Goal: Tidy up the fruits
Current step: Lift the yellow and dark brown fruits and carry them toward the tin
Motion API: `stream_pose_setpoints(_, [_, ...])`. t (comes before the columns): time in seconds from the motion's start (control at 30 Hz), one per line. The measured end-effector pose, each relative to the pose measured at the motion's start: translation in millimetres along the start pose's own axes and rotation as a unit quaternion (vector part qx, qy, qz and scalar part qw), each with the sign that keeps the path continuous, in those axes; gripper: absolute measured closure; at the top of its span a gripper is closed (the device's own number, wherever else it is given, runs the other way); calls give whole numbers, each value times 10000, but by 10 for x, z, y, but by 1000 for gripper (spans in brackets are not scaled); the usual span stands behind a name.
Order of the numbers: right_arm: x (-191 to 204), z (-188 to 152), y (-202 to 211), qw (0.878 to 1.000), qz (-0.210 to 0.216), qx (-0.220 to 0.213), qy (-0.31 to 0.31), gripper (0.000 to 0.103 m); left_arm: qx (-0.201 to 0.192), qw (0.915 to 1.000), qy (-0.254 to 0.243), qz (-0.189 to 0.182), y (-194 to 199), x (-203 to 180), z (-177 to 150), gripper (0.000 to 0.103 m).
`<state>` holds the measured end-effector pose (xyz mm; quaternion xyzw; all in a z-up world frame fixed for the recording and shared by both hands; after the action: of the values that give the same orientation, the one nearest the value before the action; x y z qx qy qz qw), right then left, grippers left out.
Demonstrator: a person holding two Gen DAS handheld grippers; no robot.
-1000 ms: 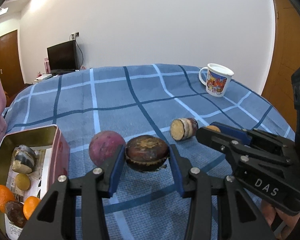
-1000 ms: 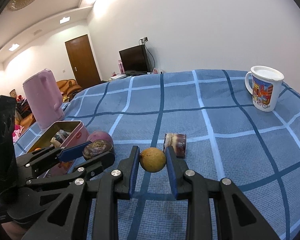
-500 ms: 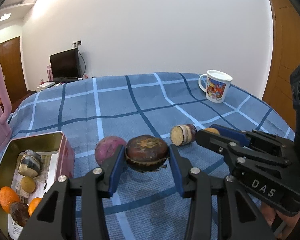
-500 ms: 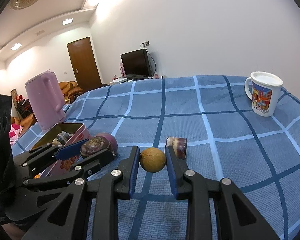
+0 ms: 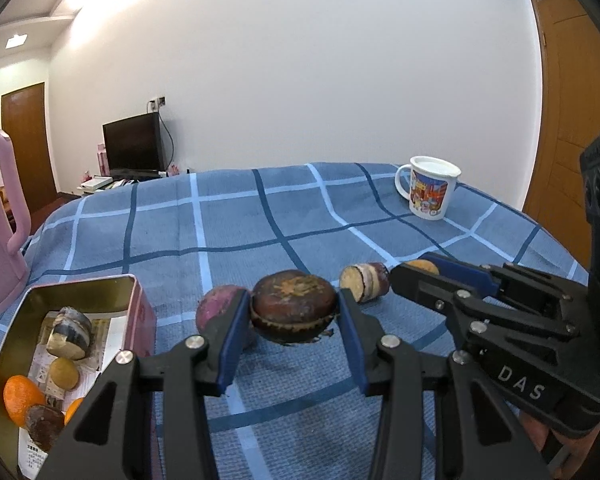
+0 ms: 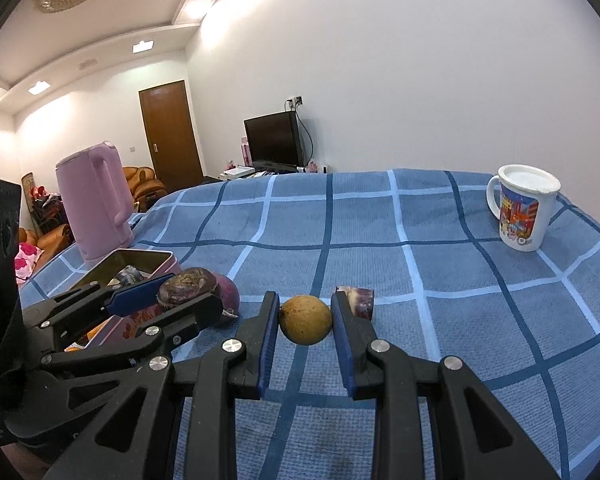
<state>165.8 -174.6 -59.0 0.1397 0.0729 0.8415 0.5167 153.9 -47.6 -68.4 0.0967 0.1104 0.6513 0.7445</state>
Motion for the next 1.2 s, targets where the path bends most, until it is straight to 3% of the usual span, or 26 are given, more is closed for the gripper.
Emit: stream_pose_setpoints(1.2, [140,103,218,9976,31,-583,363,75,-744,9971,-105,149,302,-10,120,57])
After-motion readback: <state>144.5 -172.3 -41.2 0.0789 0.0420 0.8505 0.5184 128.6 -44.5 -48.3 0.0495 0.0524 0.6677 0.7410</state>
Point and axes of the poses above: each gripper's, at about its wrist camera, not at the fingertips, and y roughly against the way its jaws point, x to its left, z to its top, the point moved 7 cm from there along -y, roughly the way its jaws point, and after that the axes turned 13 degrees about -x, right-handed, at the moved point
